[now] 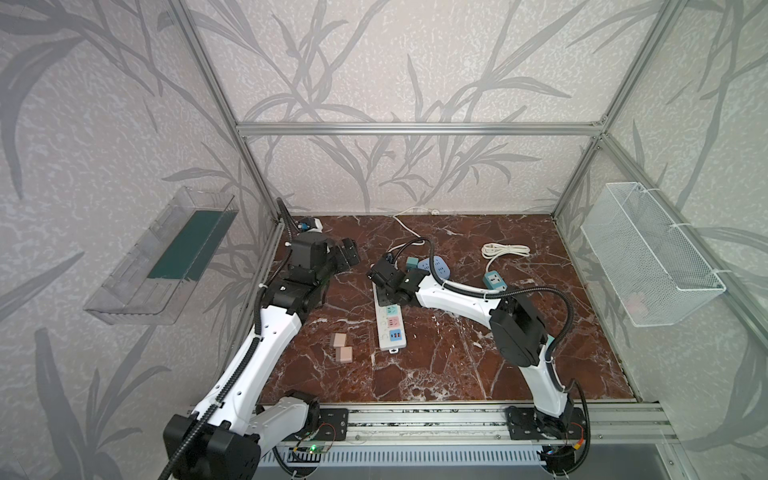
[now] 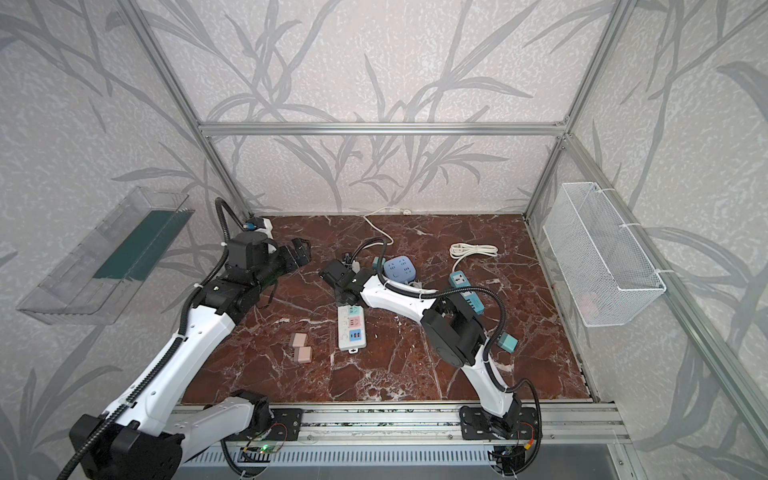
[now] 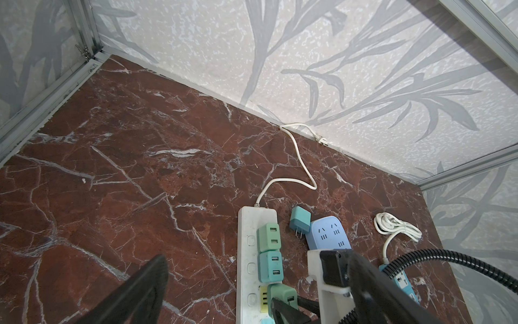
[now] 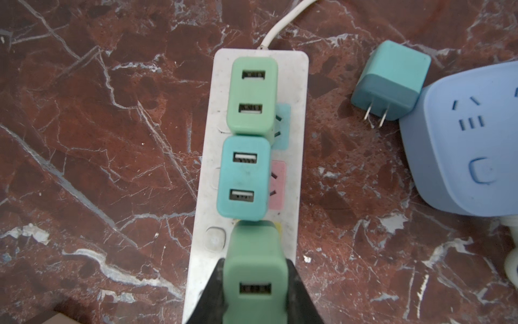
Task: Insert the plug
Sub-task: 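Lower the light green adapter onto the white strip's third socket with the right gripper, then press the adapter in, open the right gripper and lift away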
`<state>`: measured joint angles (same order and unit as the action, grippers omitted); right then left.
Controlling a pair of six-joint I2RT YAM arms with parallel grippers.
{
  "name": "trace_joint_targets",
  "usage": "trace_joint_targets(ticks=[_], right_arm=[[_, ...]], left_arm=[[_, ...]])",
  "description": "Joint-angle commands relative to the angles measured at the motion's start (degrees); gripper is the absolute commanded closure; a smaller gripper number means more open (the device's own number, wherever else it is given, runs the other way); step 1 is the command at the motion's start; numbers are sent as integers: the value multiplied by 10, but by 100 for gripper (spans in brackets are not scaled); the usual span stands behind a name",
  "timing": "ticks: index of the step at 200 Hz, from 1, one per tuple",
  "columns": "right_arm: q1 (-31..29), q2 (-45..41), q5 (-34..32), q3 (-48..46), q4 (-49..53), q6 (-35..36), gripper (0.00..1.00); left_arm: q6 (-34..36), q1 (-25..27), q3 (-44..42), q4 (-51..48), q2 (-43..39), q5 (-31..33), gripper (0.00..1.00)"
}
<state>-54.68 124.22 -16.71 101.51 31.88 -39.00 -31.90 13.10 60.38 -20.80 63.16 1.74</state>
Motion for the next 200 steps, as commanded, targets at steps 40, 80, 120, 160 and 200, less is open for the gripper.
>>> trace_joint_targets(ticks=[40, 80, 120, 160, 200], right_arm=[[3, 22, 43, 21, 51, -27, 100], [3, 17, 25, 16, 77, -31, 100], [3, 37, 19, 43, 92, -37, 100], [2, 83, 6, 80, 129, -42, 100], [2, 114, 14, 74, 139, -39, 100]], left_arm=[[-15, -7, -6, 8, -10, -13, 1], [-17, -10, -7, 12, -11, -23, 2], [-21, -11, -9, 14, -9, -33, 2], [-21, -12, -9, 15, -10, -34, 3], [-21, -14, -11, 17, -8, -37, 3]])
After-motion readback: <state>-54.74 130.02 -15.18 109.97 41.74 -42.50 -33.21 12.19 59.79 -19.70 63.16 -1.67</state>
